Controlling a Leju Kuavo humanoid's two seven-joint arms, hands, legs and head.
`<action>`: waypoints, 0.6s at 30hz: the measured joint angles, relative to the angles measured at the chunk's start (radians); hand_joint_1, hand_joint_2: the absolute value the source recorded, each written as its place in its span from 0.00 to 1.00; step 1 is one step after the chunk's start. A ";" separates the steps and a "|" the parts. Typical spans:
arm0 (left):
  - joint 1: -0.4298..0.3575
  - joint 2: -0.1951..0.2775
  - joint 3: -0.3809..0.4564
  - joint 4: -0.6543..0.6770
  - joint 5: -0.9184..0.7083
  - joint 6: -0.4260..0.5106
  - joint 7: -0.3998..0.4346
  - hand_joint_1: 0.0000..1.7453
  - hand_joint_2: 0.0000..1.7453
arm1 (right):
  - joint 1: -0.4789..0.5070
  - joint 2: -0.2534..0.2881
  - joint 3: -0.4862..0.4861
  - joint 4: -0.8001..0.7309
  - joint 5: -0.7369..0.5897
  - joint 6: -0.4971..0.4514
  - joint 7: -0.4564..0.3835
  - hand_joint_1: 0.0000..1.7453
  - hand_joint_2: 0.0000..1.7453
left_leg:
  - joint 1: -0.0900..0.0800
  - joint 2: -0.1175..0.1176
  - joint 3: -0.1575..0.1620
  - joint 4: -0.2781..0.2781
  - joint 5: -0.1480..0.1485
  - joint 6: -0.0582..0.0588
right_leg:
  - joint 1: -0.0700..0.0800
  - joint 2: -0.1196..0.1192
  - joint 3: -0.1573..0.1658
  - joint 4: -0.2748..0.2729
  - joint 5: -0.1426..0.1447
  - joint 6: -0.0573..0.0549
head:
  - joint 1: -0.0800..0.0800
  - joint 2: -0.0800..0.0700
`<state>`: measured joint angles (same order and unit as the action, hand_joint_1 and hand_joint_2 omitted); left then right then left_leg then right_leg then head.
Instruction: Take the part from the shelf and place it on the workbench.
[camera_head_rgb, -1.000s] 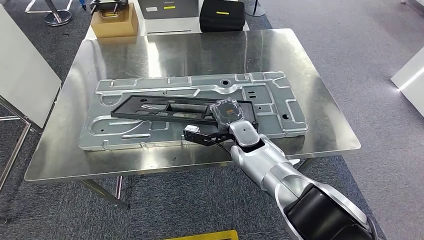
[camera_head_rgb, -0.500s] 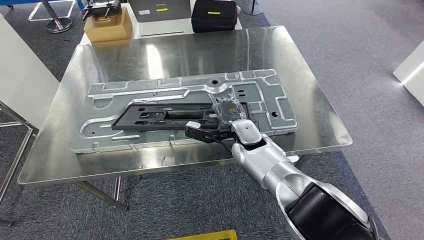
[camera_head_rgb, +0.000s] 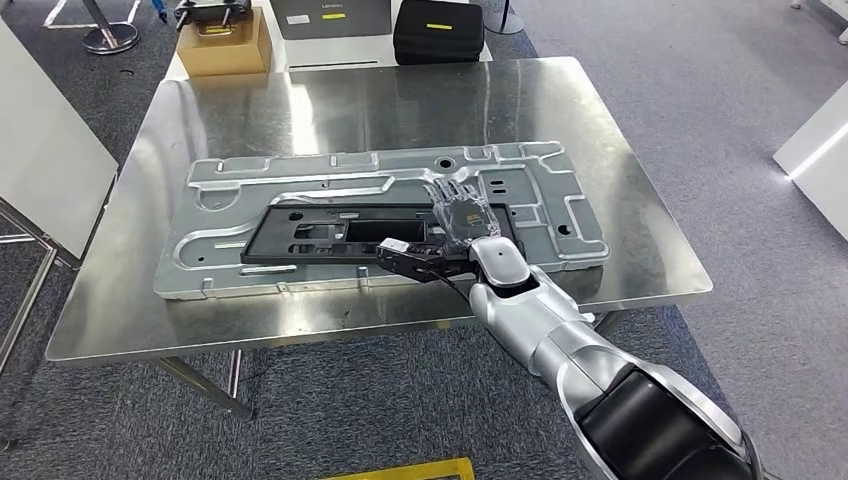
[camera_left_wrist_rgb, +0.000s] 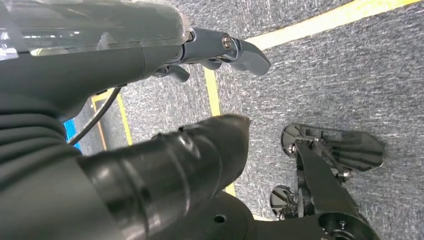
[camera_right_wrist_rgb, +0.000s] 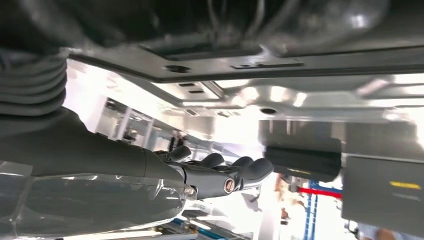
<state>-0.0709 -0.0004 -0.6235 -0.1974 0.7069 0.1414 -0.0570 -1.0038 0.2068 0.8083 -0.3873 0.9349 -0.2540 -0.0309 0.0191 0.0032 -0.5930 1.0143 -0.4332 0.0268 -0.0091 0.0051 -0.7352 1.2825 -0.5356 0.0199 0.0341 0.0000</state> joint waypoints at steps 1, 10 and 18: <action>0.000 0.000 0.000 0.000 0.001 0.001 0.003 0.00 0.00 | -0.001 -0.001 0.000 0.000 0.000 0.000 0.001 0.00 0.00 | 0.000 0.000 0.000 0.002 0.000 -0.001 | 0.000 0.000 0.033 -0.066 0.036 -0.003 | 0.000 0.000; 0.005 0.000 0.008 0.000 0.009 0.003 0.016 0.00 0.00 | -0.011 -0.002 -0.001 0.000 -0.003 0.000 0.007 0.00 0.00 | -0.001 -0.002 -0.036 0.082 -0.065 -0.041 | 0.001 -0.004 0.110 -0.264 0.125 -0.051 | -0.001 0.000; 0.003 0.005 0.016 0.000 0.009 -0.003 0.016 0.00 0.00 | -0.011 -0.002 -0.001 0.000 -0.004 0.003 0.012 0.00 0.00 | -0.002 -0.003 0.055 0.058 -0.102 -0.041 | 0.005 -0.004 0.042 -0.254 0.179 -0.044 | -0.001 0.000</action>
<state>-0.0681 0.0043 -0.6075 -0.1972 0.7160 0.1381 -0.0413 -1.0144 0.2050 0.8075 -0.3873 0.9308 -0.2512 -0.0193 0.0171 0.0004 -0.5385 1.0723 -0.5353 -0.0138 -0.0044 0.0015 -0.6929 1.0285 -0.3569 -0.0240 0.0332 0.0000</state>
